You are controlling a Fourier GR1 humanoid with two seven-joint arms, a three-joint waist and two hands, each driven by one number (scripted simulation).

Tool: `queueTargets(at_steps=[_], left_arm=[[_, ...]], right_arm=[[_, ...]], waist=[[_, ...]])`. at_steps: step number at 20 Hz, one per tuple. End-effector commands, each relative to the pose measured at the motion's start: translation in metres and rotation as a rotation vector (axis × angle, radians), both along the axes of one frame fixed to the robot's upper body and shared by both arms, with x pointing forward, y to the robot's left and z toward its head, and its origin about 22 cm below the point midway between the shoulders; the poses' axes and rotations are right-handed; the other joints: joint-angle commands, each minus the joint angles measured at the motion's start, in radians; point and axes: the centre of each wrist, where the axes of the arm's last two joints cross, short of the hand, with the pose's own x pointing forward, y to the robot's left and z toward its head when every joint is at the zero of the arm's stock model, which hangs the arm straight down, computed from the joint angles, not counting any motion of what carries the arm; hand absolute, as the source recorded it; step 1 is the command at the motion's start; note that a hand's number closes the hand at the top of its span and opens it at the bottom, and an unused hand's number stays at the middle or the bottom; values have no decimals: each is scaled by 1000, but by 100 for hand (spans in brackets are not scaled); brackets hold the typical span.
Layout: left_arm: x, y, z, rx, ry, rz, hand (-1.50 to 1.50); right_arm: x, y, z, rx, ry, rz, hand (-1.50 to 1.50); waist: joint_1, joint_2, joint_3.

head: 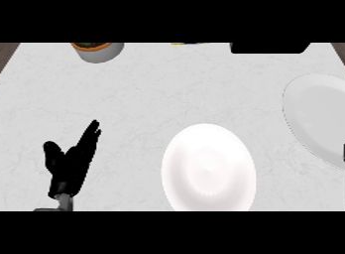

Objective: Pick the squash from the plate and place it in the plate

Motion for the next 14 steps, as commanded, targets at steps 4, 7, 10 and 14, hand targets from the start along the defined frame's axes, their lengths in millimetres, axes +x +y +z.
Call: queueTargets(at_steps=[4, 7, 10, 14], left_arm=[[-13, 11, -2, -11, 58, 6, 0], [-9, -7, -14, 2, 50, 20, 0], [-4, 8, -16, 1, 66, 14, 0], [1, -14, -9, -10, 44, 8, 0]], right_arm=[[-21, 41, 0, 31, -242, 32, -150], [-40, 81, -9, 49, -274, 129, -150], [-70, 93, -16, 47, -251, 218, -150], [-103, 117, -24, 95, -233, 270, -150]], waist=[[-9, -3, -6], [-19, -3, -7], [-20, -2, -7], [-17, -2, -8]])
